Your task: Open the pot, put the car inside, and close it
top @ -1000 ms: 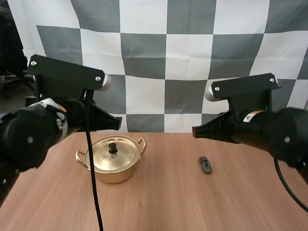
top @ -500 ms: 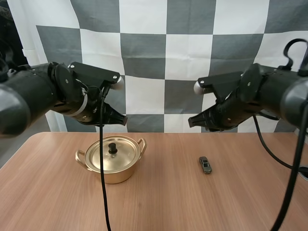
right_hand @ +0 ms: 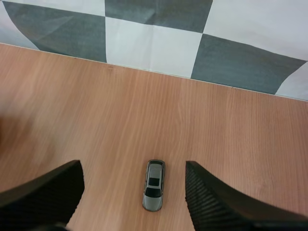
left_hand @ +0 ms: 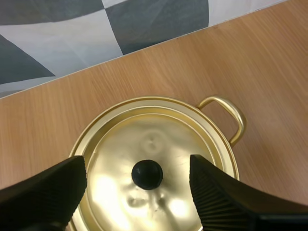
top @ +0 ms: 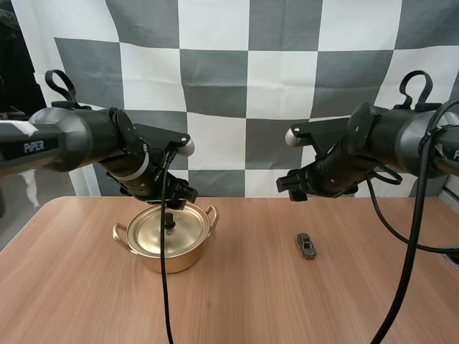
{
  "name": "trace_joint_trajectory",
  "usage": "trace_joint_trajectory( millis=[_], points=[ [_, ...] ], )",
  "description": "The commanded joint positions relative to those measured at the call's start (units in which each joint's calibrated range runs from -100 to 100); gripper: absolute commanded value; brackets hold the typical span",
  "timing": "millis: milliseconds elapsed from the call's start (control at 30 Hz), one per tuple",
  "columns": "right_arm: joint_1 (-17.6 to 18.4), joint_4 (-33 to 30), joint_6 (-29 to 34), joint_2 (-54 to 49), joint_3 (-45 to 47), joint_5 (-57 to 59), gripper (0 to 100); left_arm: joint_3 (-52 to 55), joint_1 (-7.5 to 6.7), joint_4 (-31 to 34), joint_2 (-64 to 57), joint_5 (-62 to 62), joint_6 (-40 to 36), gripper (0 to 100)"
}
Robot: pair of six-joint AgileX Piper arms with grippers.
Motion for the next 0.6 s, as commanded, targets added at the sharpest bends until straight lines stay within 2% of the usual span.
trace_joint_trajectory(
  millis=[0, 567],
  points=[
    [0.0, 0.1, -0.1, 0.0, 0.0, -0.2, 100, 0.0, -0.02, 0.0, 2.0, -0.8, 0.1, 100],
    [0.0, 0.1, -0.2, 0.0, 0.0, -1.3, 100, 0.0, -0.02, 0.5, 9.4, -3.6, 0.2, 100]
  ],
)
